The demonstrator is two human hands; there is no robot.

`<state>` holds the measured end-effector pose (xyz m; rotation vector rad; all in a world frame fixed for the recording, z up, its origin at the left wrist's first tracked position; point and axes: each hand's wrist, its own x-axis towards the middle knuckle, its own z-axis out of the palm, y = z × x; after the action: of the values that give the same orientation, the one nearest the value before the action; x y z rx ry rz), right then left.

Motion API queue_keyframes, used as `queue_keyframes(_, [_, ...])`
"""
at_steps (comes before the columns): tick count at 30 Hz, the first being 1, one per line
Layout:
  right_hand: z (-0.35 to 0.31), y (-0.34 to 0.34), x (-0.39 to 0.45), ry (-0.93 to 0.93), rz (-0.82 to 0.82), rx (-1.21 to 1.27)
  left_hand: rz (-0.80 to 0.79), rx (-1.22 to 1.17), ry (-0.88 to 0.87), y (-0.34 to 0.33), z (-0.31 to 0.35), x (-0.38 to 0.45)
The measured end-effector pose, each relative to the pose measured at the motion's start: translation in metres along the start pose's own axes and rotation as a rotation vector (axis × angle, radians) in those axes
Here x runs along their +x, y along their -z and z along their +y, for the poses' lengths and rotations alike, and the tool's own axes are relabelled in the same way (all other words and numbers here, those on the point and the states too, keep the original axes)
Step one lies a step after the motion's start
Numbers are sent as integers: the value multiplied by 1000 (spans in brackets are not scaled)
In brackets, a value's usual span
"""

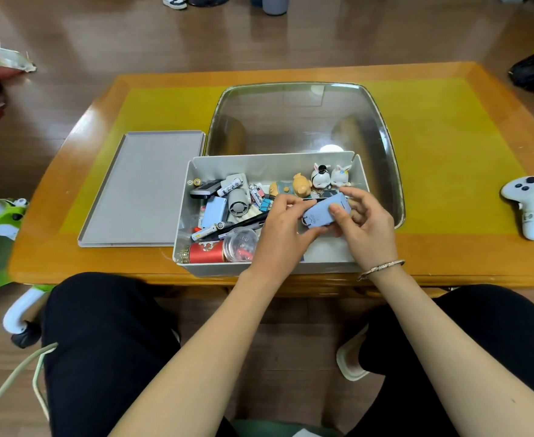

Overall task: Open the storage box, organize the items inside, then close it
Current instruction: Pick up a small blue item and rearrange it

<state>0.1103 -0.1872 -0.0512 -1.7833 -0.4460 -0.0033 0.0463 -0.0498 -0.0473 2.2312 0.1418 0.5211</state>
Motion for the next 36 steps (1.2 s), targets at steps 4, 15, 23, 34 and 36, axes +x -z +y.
queue_keyframes(4, [0, 3, 1, 19, -6, -14, -26, 34, -45, -2, -2, -2])
queue_keyframes(15, [-11, 3, -2, 32, -119, -65, -179, -223, 129, 2, -8, 0])
queue_keyframes(23, [-7, -1, -2, 89, -16, -169, -226, -110, -27, 0, -7, 1])
queue_keyframes(34, [-15, 18, 4, 236, 172, -520, -290, -37, 60, -2, -9, 4])
queue_keyframes(36, [-11, 26, 8, 90, 193, -568, -381, 32, 38, -3, -10, 6])
